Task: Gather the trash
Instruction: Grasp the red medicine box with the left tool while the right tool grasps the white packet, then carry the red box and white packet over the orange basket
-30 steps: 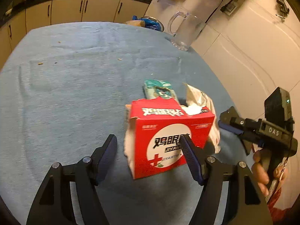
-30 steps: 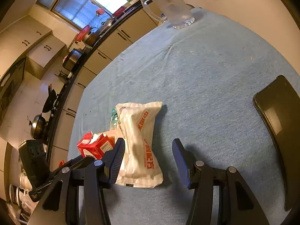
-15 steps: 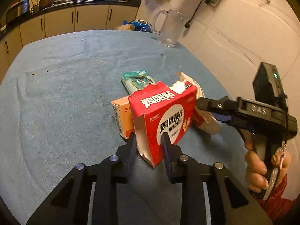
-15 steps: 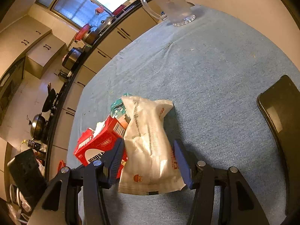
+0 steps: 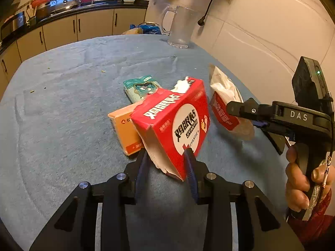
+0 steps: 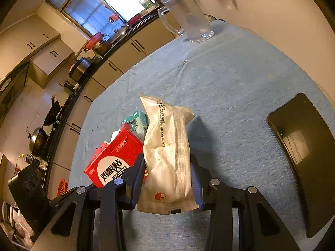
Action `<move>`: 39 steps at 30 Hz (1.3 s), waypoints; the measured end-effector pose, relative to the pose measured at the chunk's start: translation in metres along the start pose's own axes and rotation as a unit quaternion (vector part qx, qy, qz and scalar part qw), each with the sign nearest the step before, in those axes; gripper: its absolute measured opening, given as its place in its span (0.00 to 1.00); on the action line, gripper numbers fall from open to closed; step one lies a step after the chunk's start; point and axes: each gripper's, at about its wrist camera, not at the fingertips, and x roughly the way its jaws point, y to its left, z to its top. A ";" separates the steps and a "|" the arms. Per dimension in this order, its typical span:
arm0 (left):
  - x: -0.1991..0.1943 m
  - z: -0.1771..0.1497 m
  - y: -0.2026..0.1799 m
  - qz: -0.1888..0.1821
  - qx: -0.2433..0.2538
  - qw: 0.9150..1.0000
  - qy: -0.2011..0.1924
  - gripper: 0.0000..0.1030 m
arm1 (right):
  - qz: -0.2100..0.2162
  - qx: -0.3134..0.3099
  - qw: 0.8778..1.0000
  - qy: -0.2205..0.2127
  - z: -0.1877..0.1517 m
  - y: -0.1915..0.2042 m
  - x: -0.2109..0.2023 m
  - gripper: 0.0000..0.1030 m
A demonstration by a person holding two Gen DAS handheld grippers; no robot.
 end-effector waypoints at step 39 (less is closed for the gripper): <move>-0.121 -0.066 0.006 0.163 -0.010 0.980 -0.117 0.16 | 0.072 -0.116 0.991 0.000 -0.056 0.081 -0.013 0.42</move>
